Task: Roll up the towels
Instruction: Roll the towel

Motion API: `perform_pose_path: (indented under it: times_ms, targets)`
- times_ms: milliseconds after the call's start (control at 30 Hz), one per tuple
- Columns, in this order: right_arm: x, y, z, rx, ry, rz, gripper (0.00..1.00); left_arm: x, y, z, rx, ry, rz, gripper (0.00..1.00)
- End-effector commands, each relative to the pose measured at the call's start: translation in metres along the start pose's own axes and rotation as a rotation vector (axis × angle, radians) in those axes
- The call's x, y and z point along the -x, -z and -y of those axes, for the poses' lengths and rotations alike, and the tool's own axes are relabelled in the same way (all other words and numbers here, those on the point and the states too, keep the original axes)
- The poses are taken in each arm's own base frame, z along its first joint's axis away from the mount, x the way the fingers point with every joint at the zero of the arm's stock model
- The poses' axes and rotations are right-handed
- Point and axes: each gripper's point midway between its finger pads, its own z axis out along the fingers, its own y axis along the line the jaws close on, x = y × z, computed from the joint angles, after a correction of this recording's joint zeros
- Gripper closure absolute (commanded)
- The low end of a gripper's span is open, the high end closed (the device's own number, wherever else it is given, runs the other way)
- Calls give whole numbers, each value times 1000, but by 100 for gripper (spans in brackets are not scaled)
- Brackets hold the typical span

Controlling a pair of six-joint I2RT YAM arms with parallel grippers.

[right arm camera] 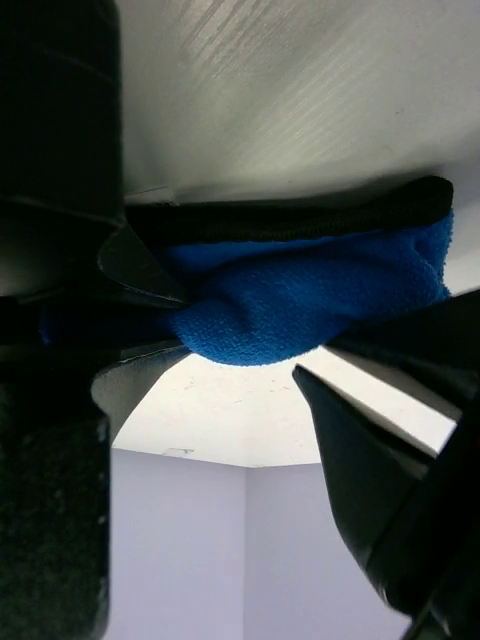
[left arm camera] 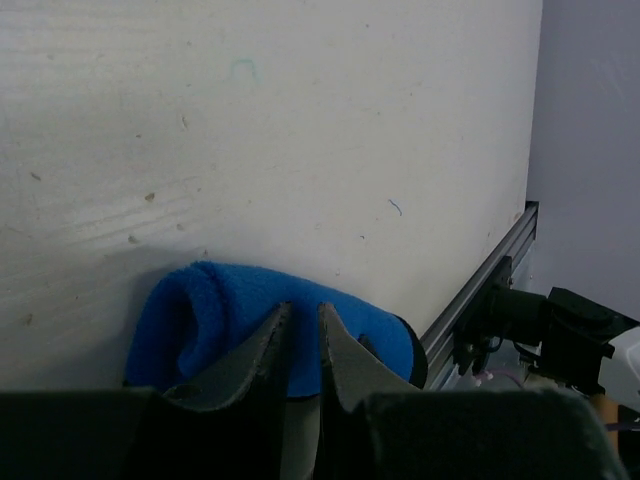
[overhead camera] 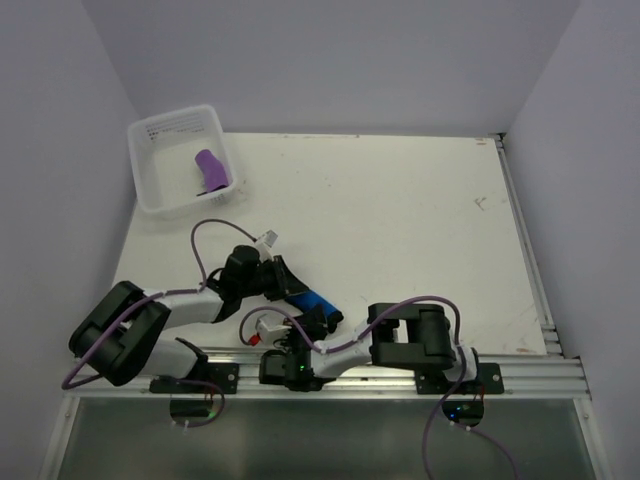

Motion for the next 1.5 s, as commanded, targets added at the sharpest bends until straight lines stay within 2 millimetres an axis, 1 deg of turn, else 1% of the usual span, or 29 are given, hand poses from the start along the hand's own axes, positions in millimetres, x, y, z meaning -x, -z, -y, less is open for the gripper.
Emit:
perform_pose_path:
  times_ms: [0, 100, 167, 300, 333, 400, 433, 467, 567, 633, 667, 767, 900, 933, 1000, 1033, 1067, 1100, 1133, 1167, 1233, 1267, 1300, 1367, 1400, 1433, 1467]
  targets:
    - [5, 2, 8, -54, -16, 1, 95, -11, -3, -8, -9, 17, -17, 80]
    - [5, 2, 8, -54, -15, -2, 84, -23, -4, -22, 18, 36, -44, 80]
    - [5, 2, 8, -57, -15, -2, 81, -30, -4, -31, 34, 52, -54, 81]
    - [7, 4, 9, -47, -32, 2, 77, -36, -5, -42, 62, 56, -61, 82]
    - [6, 5, 8, -41, -33, 3, 74, -39, -5, -46, 75, 58, -69, 82]
    - [8, 7, 7, -25, -46, 13, 68, -40, -6, -50, 86, 62, -68, 82]
    - [9, 8, 6, -16, -50, 17, 63, -40, -6, -51, 92, 60, -69, 82]
    - [10, 10, 4, -5, -51, 21, 60, -41, -6, -53, 96, 62, -70, 82]
    - [13, 15, 3, 28, -88, 42, 48, -40, -7, -56, 112, 61, -64, 83]
    - [14, 20, 3, 53, -117, 57, 45, -35, -9, -55, 117, 56, -52, 83]
    - [12, 24, 2, 62, -119, 66, 41, -34, -10, -56, 125, 55, -51, 84]
    - [14, 33, 3, 74, -125, 86, 39, -32, -11, -58, 138, 52, -51, 86]
    - [14, 44, 7, 88, -158, 102, 37, -32, -11, -62, 153, 55, -47, 87]
    - [17, 48, 13, 98, -193, 111, 37, -32, -11, -63, 156, 56, -47, 87]
    - [16, 56, 14, 153, -237, 115, 37, -31, -11, -64, 160, 55, -43, 87]
    - [21, 63, 25, 181, -300, 130, 37, -31, -11, -65, 164, 53, -42, 87]
    - [16, 66, 28, 210, -335, 131, 38, -30, -11, -66, 168, 50, -37, 87]
    - [16, 72, 26, 279, -365, 134, 40, -30, -11, -67, 169, 47, -34, 88]
    - [17, 75, 29, 316, -398, 143, 43, -30, -10, -67, 167, 43, -30, 89]
    - [20, 82, 44, 357, -477, 171, 46, -29, -9, -67, 169, 40, -27, 89]
    - [24, 91, 52, 440, -548, 194, 49, -27, -8, -69, 176, 25, -14, 89]
    - [26, 94, 65, 476, -610, 214, 50, -27, -8, -68, 175, 21, -13, 89]
    - [27, 95, 70, 504, -642, 216, 50, -26, -7, -70, 182, 14, -6, 89]
    - [26, 86, 72, 601, -724, 183, 52, -25, -6, -72, 194, 1, 2, 89]
    - [28, 83, 82, 648, -793, 183, 53, -24, -6, -73, 198, -13, 7, 89]
    - [21, 67, 82, 703, -856, 129, 55, -23, -5, -74, 207, -17, 10, 89]
    - [18, 61, 80, 747, -921, 112, 56, -23, -4, -76, 215, -20, 13, 89]
